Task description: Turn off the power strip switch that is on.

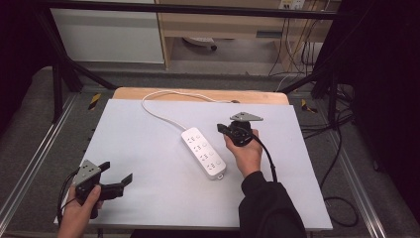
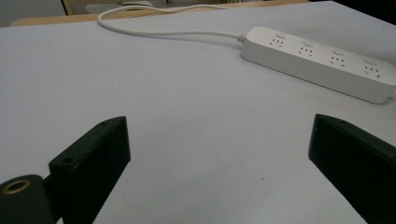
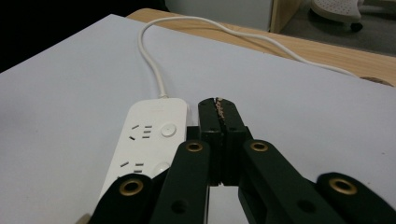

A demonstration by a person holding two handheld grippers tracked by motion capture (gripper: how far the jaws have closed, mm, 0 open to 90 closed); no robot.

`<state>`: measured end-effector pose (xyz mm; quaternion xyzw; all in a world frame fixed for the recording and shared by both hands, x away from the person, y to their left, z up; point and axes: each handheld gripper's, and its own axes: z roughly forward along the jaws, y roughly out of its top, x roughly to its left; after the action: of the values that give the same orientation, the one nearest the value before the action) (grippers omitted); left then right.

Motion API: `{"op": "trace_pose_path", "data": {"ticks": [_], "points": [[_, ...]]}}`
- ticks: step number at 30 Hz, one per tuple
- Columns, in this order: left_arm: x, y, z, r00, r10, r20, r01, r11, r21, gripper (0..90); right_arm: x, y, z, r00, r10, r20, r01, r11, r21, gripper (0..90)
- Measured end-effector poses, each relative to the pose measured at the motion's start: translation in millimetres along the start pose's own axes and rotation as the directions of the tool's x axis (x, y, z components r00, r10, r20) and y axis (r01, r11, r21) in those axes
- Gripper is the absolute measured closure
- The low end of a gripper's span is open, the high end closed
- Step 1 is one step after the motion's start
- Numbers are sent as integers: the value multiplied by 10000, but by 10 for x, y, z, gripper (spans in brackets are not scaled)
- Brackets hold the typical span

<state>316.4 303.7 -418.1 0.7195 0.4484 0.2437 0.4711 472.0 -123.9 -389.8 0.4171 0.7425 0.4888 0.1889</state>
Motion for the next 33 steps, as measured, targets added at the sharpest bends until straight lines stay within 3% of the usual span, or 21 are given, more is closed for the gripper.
{"op": "trace_pose_path", "data": {"ticks": [12,27,33], "points": [[-1,-2,2,10000,41,30,-41,10000,49,55,69,-84,124,9996,-269,-31,270,9982,540,900],[3,-2,-2,10000,24,55,-24,10000,22,55,163,-158,217,9993,-380,54,376,9973,632,900],[2,-1,-2,10000,40,56,-40,10000,10,55,205,-190,246,9999,-106,-59,109,9985,533,900]]}}
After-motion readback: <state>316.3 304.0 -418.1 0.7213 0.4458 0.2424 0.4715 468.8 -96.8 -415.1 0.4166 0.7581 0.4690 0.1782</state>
